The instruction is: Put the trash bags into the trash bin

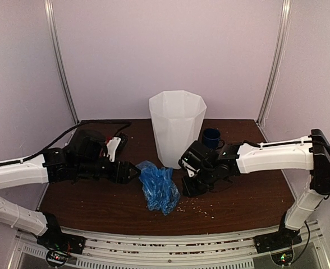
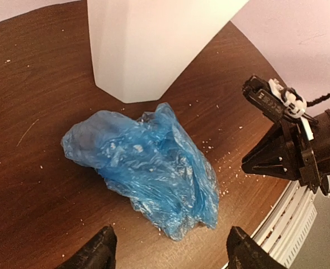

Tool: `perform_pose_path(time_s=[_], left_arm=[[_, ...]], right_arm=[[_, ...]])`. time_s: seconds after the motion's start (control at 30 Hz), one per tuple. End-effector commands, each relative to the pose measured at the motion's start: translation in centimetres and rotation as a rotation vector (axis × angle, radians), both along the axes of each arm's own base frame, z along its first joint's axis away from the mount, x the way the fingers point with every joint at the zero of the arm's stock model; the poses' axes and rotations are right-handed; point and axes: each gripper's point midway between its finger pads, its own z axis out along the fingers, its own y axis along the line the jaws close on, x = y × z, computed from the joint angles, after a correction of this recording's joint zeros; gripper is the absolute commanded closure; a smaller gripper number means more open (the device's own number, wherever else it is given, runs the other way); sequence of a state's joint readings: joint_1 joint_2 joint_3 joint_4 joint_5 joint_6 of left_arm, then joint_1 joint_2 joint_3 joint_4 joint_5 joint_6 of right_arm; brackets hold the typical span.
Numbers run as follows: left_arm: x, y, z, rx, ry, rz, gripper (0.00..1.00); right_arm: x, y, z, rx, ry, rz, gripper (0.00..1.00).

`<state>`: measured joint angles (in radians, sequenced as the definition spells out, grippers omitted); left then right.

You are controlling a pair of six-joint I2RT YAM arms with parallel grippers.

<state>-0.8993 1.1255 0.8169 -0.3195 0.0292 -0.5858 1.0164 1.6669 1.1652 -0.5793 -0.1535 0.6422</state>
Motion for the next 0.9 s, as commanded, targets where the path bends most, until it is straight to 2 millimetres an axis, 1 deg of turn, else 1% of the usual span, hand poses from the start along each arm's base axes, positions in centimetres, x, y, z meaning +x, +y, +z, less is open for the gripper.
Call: perform_pose_path(time_s=[0.0,0.03,0.1,0.2,0.23,0.33,0.4,0.47,0.53,0.6,0.67,0.73,0.8,0.87], left_arm=[[3.1,-2.9,-0.8,-0.073,0.039,0.044,0.26],[4.2,-3.4,-1.2,-0.038,0.073,0.088,0.23],[5.5,-3.7,-2.7,0.016,0.135,0.168,0.18],[7.0,-4.6,-2.8,-0.018,0.161,0.245,0.14],[7.5,-5.1,-2.4,-0.034,0.164,0.255,0.14],[8.7,-7.0,-2.5,-0.052,0.185,0.259,0.13],[9.2,-8.2,-3.8,-0.024,0.222,0.243,0.13],[9.2,-8.4,-5.7,0.047,0.278,0.275,0.14],[9.1,-8.0,-6.5,0.096,0.286,0.315,0.16],[8.9,-7.4,-6.2,0.109,0.252,0.34,0.18],[8.3,-6.2,-5.9,0.104,0.246,0.368,0.19],[7.1,-4.4,-6.7,0.108,0.255,0.39,0.19],[6.3,-3.2,-7.3,0.101,0.241,0.389,0.2],[5.6,-2.0,-8.5,0.123,0.24,0.39,0.2]], right_arm=[[2.7,-1.1,1.0,0.01,-0.085,-0.069,0.87],[3.0,-1.1,1.1,0.009,-0.101,-0.062,0.86],[3.3,-1.2,0.9,-0.004,-0.114,-0.058,0.8],[3.1,-0.7,0.4,0.019,-0.095,-0.042,0.72],[3.1,-0.5,0.3,0.03,-0.091,-0.036,0.71],[3.2,-0.7,-0.1,0.053,-0.102,-0.036,0.69],[3.2,-1.0,-0.2,0.065,-0.094,-0.047,0.69],[3.2,-1.0,0.0,0.082,-0.087,-0.049,0.69],[3.3,-1.0,0.3,0.092,-0.101,-0.049,0.68],[3.5,-0.9,0.2,0.095,-0.11,-0.046,0.68],[3.4,-0.6,0.0,0.111,-0.101,-0.05,0.67],[3.2,0.0,-0.3,0.139,-0.082,-0.046,0.66],[3.3,0.0,-1.2,0.131,-0.062,-0.064,0.65],[3.2,0.3,-2.1,0.131,-0.037,-0.067,0.64]])
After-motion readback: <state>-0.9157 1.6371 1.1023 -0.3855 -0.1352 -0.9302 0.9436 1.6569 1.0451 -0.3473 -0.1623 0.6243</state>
